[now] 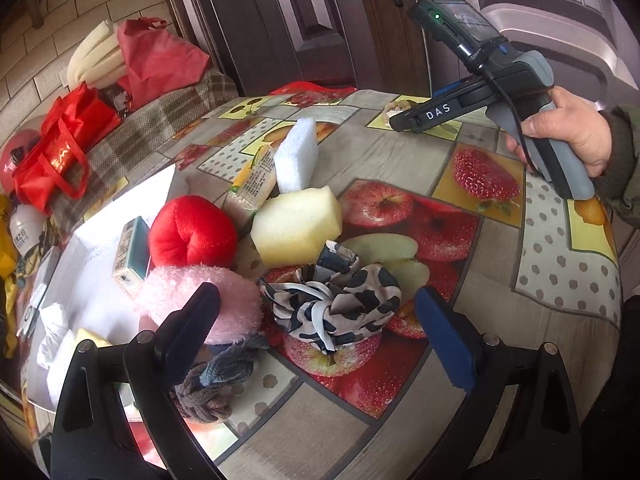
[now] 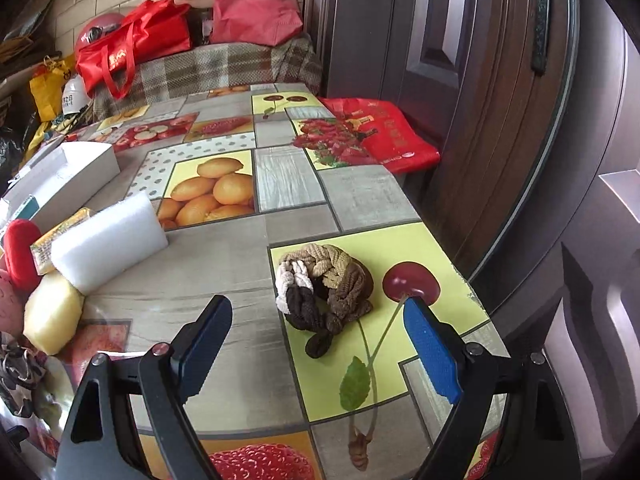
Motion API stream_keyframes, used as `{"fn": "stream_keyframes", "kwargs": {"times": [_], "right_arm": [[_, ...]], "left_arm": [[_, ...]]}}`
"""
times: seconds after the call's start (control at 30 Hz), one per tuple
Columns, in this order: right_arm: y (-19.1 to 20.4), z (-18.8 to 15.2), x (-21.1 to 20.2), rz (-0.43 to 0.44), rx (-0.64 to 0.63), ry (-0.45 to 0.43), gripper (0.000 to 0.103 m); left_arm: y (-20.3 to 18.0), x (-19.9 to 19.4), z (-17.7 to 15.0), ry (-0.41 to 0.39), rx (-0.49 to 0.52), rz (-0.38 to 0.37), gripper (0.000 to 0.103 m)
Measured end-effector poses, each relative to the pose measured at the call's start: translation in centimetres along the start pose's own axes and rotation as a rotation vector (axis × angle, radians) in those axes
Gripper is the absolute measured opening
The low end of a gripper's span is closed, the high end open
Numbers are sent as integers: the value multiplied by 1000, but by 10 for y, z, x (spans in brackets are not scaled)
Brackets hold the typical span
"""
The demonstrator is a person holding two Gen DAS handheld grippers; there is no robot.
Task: Organize soft objects
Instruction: 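Grasp the patterned scarf with the left tool while the right tool grasps the brown braided rope, then carry the scarf over the white box with the left tool while the right tool carries the rope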
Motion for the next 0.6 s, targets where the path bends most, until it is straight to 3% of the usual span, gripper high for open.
{"fn": "stream_keyframes", "kwargs": {"times": [0.1,0.3,0.33,0.37,0.43,0.47,0.6], "right_arm": [[-2,4,11,-23,-6,32,88],[-5,6,26,-12,-4,82,87],[-4,6,25,-9,-6,78,80],[-3,6,23,-4,-11,71,63],[2,7,19,1,-34,52,44],[6,7,18,0,-56,47,41],[22,9,2,-27,-143,-40,37]], "left_arm": [[-4,4,4,9,1,-12,98],[-10,21,2,88,16,-23,79],[-8,21,2,85,9,-35,67],[-7,20,2,82,3,-41,51],[-8,19,2,76,7,-51,42],[-11,16,2,62,19,-58,36],[-13,-2,6,-32,42,-36,33]]}}
Point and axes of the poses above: each gripper's, at about its wrist camera, not at the fingertips, and x roughly the way its jaws point, y to its left, z to its top, the point moved 4 cm from there along x, roughly the way its jaws point
